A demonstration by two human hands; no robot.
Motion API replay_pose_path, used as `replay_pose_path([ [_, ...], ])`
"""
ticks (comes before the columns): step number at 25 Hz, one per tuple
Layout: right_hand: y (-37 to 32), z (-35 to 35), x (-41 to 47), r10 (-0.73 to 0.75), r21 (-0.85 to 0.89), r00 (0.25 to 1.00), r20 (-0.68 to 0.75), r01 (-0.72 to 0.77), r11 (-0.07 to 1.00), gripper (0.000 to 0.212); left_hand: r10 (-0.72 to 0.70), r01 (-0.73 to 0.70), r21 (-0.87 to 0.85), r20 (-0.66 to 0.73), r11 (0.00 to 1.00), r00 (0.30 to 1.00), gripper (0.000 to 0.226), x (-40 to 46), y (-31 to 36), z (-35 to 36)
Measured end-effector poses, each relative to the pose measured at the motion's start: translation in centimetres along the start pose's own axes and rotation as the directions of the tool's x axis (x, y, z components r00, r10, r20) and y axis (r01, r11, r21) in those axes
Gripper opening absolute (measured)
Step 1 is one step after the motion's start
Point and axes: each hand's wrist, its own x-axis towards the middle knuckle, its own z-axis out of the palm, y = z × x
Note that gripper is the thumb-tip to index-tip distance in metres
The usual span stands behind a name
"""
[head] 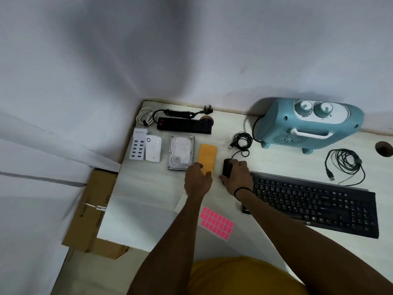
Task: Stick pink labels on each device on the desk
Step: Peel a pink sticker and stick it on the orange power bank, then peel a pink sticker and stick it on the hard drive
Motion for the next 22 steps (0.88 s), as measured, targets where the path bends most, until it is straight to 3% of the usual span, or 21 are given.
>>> replay_pose_path([
  [2,-0.2,-0.2,-0.9,-0.09,0.037,0.996,0.014,0.09,0.995,0.046,0.08,-0.077,-0.084,0.035,0.993,0.996,0.024,-1.5,-1.1,-0.3],
  [5,0.3,0.2,-2.9,-0.163,0.058,0.984,0.078,0.159,0.986,0.031,0.108,-0.102,-0.084,0.079,0.991,0.991,0.025,-4.2,-2.8,-0.8],
  [8,1.9,1.7,-5.9,-0.191,-0.024,0.963,0.19,0.199,0.98,0.036,0.076,-0.079,0.016,0.133,0.997,0.988,0.029,-7.7,-5.3,-0.5],
  [11,3.2,2.8,-7.4,-0.184,-0.121,0.935,0.302,0.23,0.966,0.046,0.127,-0.185,0.238,0.238,0.954,0.963,0.033,-10.9,-7.9,0.3],
  [15,3.0,4.6,-9.4,-0.171,-0.107,0.924,0.342,0.219,0.97,0.059,0.085,-0.273,0.43,0.408,0.861,0.909,0.063,-14.2,-11.6,0.6],
  [18,2.0,5.6,-10.1,-0.065,-0.029,0.928,0.367,0.081,0.996,0.066,0.036,-0.284,0.518,0.436,0.807,0.899,0.076,-15.0,-12.8,0.6],
  [22,2.4,5.9,-10.6,-0.021,-0.089,0.905,0.426,0.065,0.994,0.036,0.035,-0.291,0.488,0.467,0.823,0.884,0.074,-15.5,-13.1,1.3],
])
